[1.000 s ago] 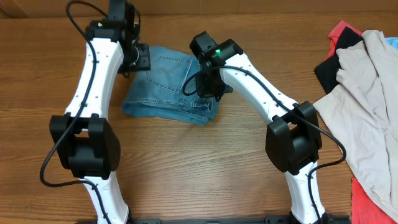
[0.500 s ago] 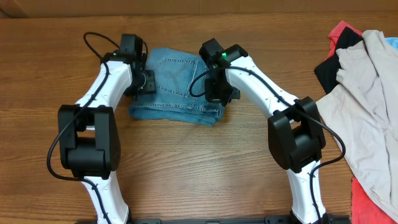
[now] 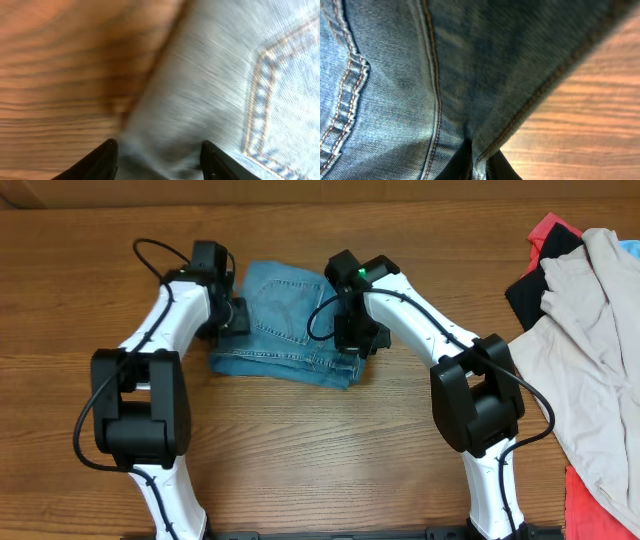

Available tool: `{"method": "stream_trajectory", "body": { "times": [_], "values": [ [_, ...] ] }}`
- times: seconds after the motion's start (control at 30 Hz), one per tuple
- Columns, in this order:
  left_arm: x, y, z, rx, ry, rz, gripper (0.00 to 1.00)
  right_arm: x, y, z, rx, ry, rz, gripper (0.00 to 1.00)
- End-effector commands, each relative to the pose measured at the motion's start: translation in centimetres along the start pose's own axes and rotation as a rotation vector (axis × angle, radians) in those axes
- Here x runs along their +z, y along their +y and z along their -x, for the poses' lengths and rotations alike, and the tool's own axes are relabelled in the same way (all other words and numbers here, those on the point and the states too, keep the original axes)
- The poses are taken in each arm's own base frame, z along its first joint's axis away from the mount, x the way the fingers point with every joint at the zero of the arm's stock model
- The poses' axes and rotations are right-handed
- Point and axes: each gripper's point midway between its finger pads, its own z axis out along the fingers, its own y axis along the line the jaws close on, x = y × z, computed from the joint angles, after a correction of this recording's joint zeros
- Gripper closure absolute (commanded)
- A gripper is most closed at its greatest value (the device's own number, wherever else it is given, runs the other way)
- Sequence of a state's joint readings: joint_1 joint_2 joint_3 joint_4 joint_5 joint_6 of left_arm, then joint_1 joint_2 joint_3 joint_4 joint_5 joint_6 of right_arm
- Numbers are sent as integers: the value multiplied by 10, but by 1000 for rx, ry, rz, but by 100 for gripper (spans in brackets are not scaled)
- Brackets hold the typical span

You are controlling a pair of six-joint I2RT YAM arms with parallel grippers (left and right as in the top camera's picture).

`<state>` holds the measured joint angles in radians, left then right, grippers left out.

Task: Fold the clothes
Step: 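Grasp the folded jeans with the left gripper and lift it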

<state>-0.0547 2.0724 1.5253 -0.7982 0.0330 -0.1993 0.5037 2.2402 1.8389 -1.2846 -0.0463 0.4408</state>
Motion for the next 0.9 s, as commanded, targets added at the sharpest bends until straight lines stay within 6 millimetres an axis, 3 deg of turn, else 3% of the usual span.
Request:
{"method": "stream_trajectory", "body": {
  "times": [0.0, 0.17, 0.23, 0.37, 0.47, 0.67, 0.8, 0.87],
  "values": [
    [-31, 18, 35, -27, -90, 3, 43, 4, 18, -18, 2, 81, 92, 88],
    [-60, 28, 38, -54, -57, 15, 41, 6, 57, -36, -88, 79, 134, 85],
    [-72, 29, 32, -58, -19, 18, 39, 6, 64, -40, -111, 73, 127, 82],
    [-89, 12, 4, -70, 117, -76, 20, -6, 65, -43, -124, 64, 102, 73],
    [-93, -5, -17, -88, 211, -176, 18, -26, 50, -34, -102, 22, 70, 64],
    [-82, -6, -39, -156, 293, -162, 17, -92, 7, 5, -12, -137, 54, 44],
    [-61, -12, -51, -175, 319, -157, 17, -124, -21, 36, -4, -234, 83, 43],
    [-50, -16, -60, -184, 335, -152, 17, -125, -32, 41, 5, -237, 81, 43]
  ]
}}
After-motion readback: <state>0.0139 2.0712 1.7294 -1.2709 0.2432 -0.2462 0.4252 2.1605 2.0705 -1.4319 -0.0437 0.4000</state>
